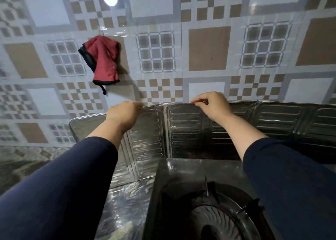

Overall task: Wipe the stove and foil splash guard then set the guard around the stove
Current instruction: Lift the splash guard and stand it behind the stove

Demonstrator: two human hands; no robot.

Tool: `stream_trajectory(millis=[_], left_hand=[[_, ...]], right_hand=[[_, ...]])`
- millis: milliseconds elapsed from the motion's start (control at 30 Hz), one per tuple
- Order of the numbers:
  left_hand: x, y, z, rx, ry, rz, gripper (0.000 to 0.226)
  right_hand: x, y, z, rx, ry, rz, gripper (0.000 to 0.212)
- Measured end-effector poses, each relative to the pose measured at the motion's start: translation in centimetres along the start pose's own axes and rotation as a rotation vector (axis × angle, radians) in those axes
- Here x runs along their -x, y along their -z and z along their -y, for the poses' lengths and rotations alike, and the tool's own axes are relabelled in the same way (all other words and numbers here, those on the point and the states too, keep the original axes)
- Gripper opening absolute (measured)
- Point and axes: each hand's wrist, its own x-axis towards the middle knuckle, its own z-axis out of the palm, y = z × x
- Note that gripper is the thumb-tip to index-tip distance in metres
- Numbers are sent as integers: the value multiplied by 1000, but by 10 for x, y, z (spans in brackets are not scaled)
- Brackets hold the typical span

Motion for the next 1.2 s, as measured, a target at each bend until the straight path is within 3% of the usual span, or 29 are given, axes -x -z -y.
stream_trajectory(millis=[300,567,933,1067,1200], left_hand=[[-1,38,1,-25,-25,79,49],[-4,54,-30,48,-17,220,39],[-10,49,-50,230,90,278,38],[-8,39,-52,342,159,382,34],[-5,35,-58,350,147,347,38]], right_hand=[[-9,-10,32,-45,-16,32,21],[-15,-13,35,-27,-59,27,22],[-20,-8,27,18,-69,20,23],[-19,-15,22,57,-79,33,22],[-12,-20,15,104,-87,-35,24]])
